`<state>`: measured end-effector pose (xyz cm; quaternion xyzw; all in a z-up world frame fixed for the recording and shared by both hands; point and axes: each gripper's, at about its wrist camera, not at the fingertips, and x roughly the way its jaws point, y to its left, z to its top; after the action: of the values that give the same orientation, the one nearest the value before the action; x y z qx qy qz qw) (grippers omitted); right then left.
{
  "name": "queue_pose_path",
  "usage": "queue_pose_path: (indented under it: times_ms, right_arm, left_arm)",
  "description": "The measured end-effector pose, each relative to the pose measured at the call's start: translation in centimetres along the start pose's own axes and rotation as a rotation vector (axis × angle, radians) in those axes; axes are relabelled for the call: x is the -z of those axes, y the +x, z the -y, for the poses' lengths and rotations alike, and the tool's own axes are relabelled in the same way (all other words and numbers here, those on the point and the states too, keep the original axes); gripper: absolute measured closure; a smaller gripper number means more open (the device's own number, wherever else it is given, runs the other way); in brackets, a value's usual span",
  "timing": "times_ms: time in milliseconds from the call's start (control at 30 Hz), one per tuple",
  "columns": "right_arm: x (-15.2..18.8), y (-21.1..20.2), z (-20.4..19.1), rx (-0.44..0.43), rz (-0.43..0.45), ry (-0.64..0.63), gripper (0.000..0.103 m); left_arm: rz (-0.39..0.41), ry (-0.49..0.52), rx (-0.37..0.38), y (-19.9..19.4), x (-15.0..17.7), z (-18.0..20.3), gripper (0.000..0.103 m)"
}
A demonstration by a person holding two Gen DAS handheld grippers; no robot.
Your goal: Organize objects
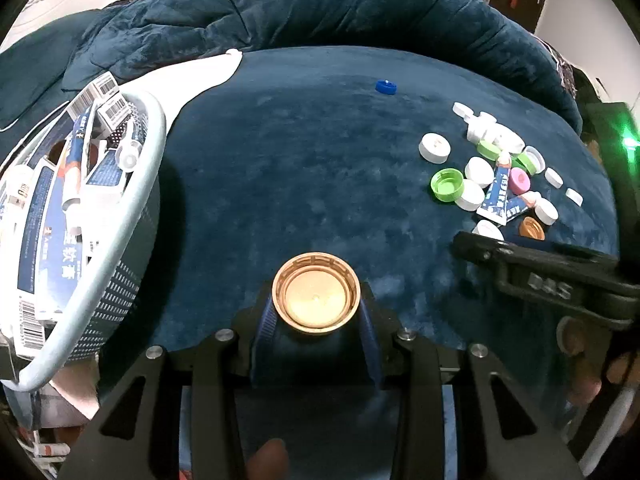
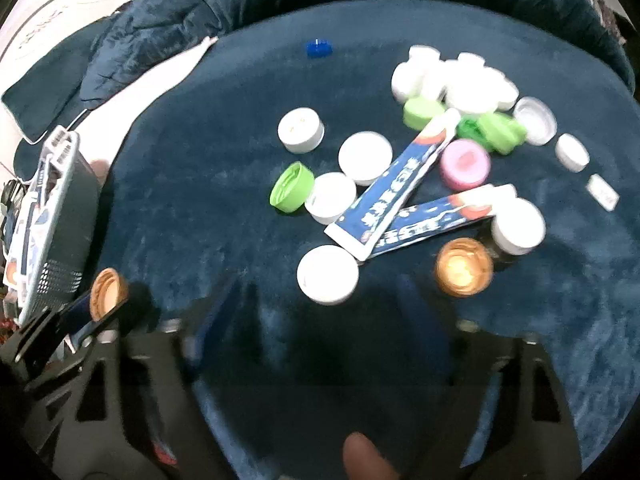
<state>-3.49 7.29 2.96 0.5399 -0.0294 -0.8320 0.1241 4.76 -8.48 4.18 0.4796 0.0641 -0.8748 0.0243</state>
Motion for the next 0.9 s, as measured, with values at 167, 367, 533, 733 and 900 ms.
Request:
queue_pose_path:
  times_ms: [167,367,533,733,900]
  right_arm:
    - [0.5,-0.4,0.6,-0.046,0.01,0.013,0.072]
    - [1.6,-4.4,-0.7,-0.125,0.061,0.023,0.072]
    - [0.0,-8.4,-4.9,-0.167,0.129,-0.073,0.072]
    - [-3.4,-11.2,-14.2,-0.262,0.15,-0.276,0.072]
    - [-5.2,-10.7,-20.3,-0.35,0.081,-0.411,0.072]
  left_arm:
    - [0.01,0.004,0.024,-0.5,0.2,0.0,0.063]
    - [0.085,0.003,0.068,-3.9,-0.6,-0.3,0.063]
    - [0.183,-0.071,0.045,-8.4,-2.7,-3.7,0.063]
    - [0.232,-0.247,-0.054,-12.5,-3.9,-12.4,0.063]
    - [0.229,-0.377,-0.118,-13.1,-4.7,-19.2,0.063]
